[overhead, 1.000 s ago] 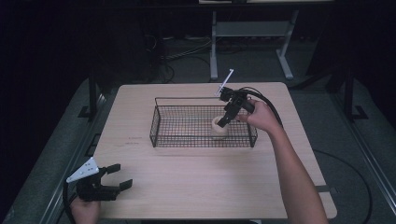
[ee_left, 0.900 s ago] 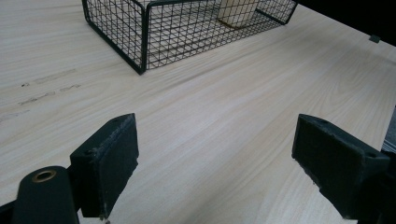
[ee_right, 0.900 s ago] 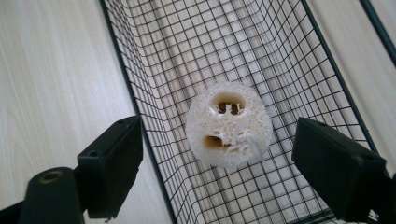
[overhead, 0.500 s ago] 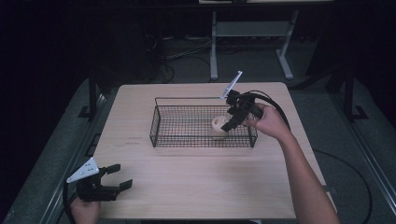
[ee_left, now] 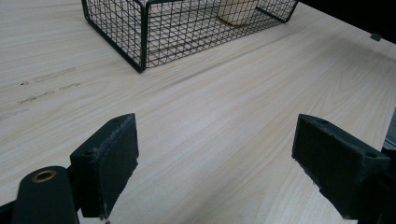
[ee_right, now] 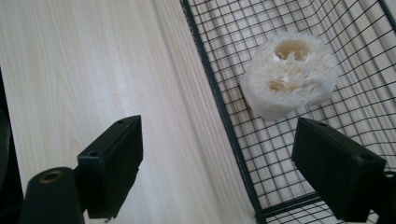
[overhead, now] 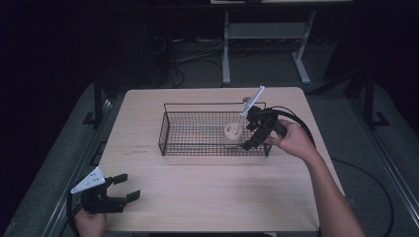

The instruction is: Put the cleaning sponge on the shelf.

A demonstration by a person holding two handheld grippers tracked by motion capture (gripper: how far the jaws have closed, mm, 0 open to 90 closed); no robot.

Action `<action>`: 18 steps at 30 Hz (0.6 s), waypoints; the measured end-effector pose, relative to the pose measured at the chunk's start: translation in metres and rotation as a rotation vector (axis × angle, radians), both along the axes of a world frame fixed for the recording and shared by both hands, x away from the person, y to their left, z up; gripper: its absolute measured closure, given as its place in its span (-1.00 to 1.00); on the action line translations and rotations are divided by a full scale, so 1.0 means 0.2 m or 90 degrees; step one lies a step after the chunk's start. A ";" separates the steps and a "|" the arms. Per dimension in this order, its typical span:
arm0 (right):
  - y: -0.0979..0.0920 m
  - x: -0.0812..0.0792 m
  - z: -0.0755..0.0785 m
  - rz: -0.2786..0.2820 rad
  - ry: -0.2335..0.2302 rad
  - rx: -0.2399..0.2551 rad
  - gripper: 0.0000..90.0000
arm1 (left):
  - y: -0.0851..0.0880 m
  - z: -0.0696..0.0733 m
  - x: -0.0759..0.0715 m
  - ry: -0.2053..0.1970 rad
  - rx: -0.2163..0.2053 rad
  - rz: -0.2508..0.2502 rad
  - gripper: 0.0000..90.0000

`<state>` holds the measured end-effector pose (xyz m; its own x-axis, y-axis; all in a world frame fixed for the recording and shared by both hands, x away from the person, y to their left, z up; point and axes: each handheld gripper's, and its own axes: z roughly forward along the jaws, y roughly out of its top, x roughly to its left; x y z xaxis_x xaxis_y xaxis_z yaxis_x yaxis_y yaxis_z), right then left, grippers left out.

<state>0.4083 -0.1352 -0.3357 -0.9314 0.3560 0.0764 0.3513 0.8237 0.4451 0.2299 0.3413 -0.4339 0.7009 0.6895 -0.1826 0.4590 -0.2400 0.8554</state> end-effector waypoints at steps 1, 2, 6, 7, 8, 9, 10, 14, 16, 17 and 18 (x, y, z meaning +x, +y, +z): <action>-0.01 -0.01 -0.01 0.003 0.001 0.001 -0.64 | 0.00 0.00 0.00 0.000 0.000 0.000 -0.70; -0.01 -0.02 -0.01 0.002 0.002 0.002 -0.64 | 0.00 0.00 0.00 -0.001 0.000 0.000 -0.70; -0.04 -0.05 -0.02 0.004 0.003 0.016 -0.64 | 0.00 0.00 0.00 0.000 0.002 -0.001 -0.70; -0.04 -0.06 -0.03 0.003 0.002 0.017 -0.64 | 0.00 0.00 0.00 0.000 0.002 -0.001 -0.70; -0.04 -0.07 -0.04 0.007 0.007 0.011 -0.64 | 0.00 0.00 0.00 0.000 0.002 -0.001 -0.70; -0.04 -0.08 -0.04 0.007 0.010 0.006 -0.64 | 0.00 0.00 0.00 0.000 0.002 -0.001 -0.70; -0.04 -0.09 -0.04 0.007 0.005 0.006 -0.64 | 0.00 0.00 0.00 0.000 0.003 -0.001 -0.70; -0.06 -0.13 -0.05 0.008 0.001 0.017 -0.63 | -0.01 0.00 0.00 0.000 0.002 -0.001 -0.70; -0.07 -0.14 -0.06 0.012 0.005 0.012 -0.63 | 0.00 0.00 0.00 0.000 0.002 0.000 -0.70; -0.07 -0.15 -0.06 0.012 0.004 0.009 -0.63 | 0.00 0.00 0.00 0.000 0.002 0.000 -0.70; -0.08 -0.17 -0.06 0.012 0.001 0.014 -0.63 | 0.00 0.00 0.00 0.000 0.002 0.000 -0.70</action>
<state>0.3748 -0.1506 -0.3483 -0.9380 0.3359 0.0854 0.3359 0.8202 0.4632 0.2293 0.3405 -0.4338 0.7013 0.6897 -0.1801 0.4587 -0.2432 0.8546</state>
